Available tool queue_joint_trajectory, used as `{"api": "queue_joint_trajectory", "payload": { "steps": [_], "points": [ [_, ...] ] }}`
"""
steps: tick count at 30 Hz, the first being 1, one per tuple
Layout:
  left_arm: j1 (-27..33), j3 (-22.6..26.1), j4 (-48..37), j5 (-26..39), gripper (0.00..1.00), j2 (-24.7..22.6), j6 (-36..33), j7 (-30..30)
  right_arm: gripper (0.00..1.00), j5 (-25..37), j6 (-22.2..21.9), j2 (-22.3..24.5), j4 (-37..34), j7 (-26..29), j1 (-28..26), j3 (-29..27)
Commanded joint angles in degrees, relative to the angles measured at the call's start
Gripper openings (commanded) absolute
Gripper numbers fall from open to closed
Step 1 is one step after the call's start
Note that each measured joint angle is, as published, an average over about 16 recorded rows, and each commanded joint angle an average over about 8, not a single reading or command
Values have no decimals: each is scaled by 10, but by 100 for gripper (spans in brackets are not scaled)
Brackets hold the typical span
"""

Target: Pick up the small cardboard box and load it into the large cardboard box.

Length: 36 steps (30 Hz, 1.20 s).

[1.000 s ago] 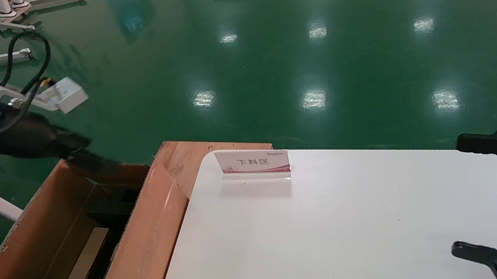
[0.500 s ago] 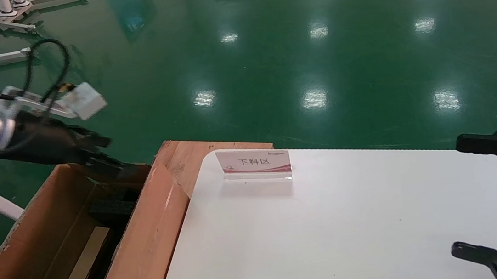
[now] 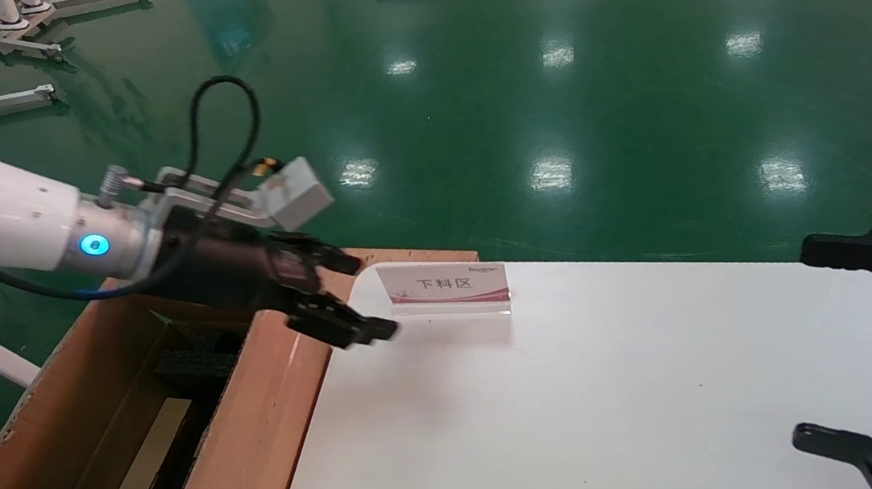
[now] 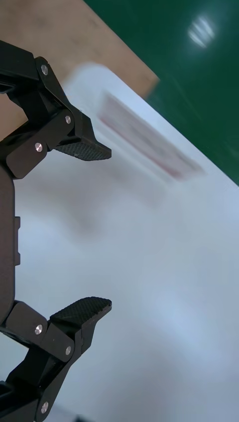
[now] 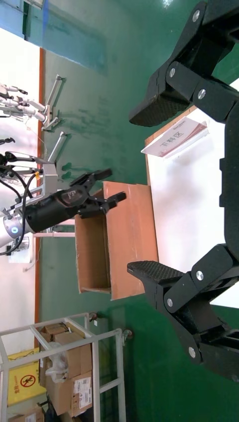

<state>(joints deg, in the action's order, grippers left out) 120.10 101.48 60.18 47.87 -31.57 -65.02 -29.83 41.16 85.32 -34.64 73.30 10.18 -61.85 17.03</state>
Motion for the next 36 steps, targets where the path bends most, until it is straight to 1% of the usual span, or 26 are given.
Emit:
{"api": "queue_joint_trajectory", "payload": {
  "steps": [1, 36],
  "points": [
    [-28, -41, 6, -3, 100, -2, -10, 9, 100, 0, 0, 0, 0, 0, 0, 0],
    [-515, -752, 118, -53, 100, -30, -182, 168, 100, -1, 0, 0, 0, -1, 0, 1]
  ]
}}
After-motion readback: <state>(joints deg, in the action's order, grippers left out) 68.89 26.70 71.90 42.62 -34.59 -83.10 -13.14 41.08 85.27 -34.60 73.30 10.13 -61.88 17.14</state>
